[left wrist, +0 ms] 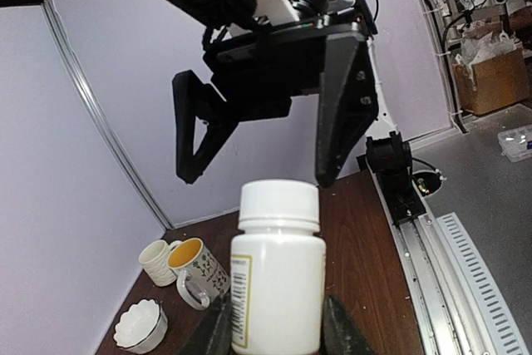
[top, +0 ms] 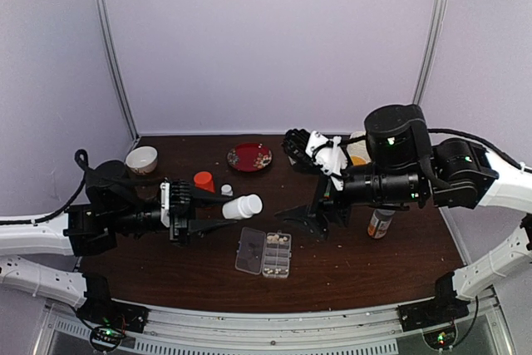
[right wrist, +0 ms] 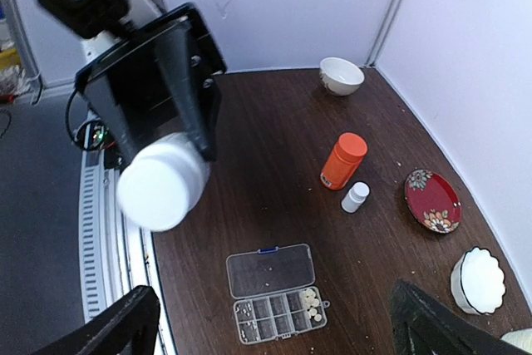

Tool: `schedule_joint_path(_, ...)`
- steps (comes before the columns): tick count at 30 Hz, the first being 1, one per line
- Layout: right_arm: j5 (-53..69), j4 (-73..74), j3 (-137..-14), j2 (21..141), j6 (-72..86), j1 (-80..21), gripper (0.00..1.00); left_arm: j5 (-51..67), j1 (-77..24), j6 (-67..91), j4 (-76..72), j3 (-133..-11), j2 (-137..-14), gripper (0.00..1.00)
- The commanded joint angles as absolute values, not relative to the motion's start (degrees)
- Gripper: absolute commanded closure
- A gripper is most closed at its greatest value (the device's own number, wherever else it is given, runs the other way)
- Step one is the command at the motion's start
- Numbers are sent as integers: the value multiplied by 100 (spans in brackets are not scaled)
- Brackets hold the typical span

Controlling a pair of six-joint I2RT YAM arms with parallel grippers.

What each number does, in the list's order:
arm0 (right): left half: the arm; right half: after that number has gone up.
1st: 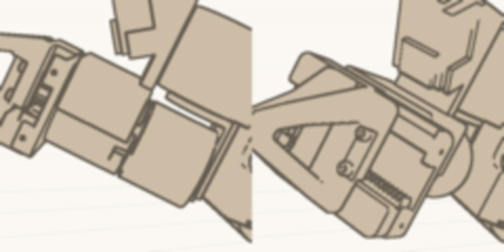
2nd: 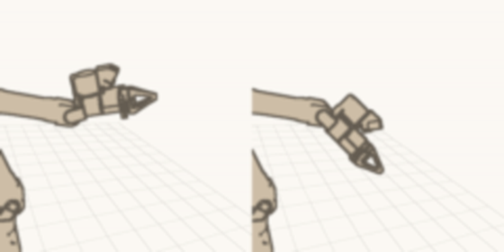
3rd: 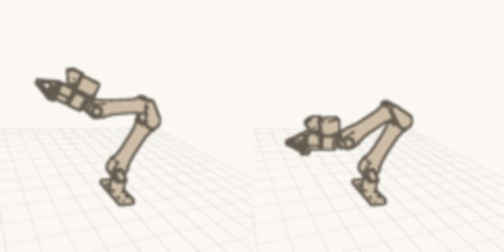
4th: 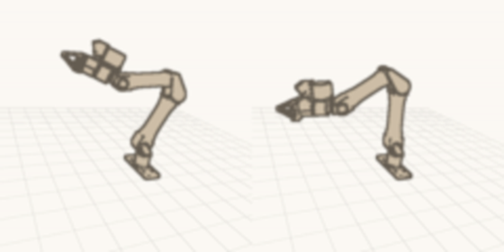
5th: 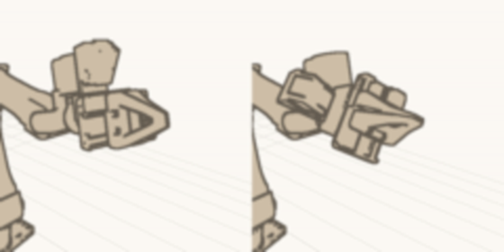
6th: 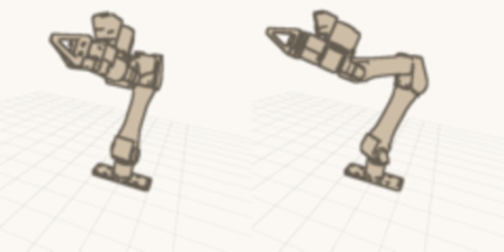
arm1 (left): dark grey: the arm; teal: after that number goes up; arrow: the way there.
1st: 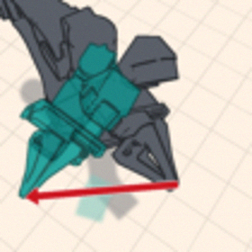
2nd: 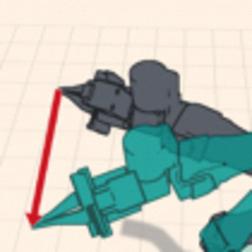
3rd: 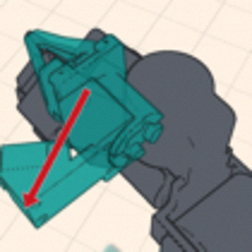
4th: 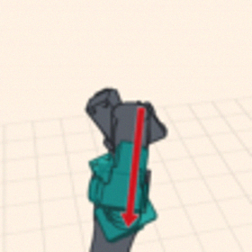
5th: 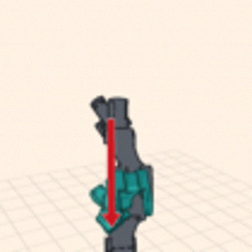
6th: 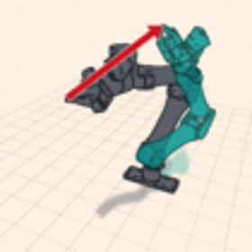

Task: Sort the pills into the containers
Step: Pass from the left arm to the right

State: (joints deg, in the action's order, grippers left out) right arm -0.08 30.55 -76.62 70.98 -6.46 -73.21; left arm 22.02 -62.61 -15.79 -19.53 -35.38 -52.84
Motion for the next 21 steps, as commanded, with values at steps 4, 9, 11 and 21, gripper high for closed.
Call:
schedule_joint_path(4, 848, 3519, -8057, 7267, -2299, -7449, 13, 2516, -6282, -918, -2260, -3759, -5387, 100)
schedule_joint_path(9, 854, 3692, -8533, 7622, -2666, -7538, 24, 2682, -6281, -902, -1942, -3879, -5475, 100)
schedule_joint_path(11, 837, 3759, -8674, 7763, -2753, -7547, 29, 2654, -6282, -858, -1870, -3889, -5480, 100)
schedule_joint_path(21, 785, 3934, -9137, 8171, -2936, -7634, 48, 2585, -6277, -798, -1823, -3867, -5492, 100)
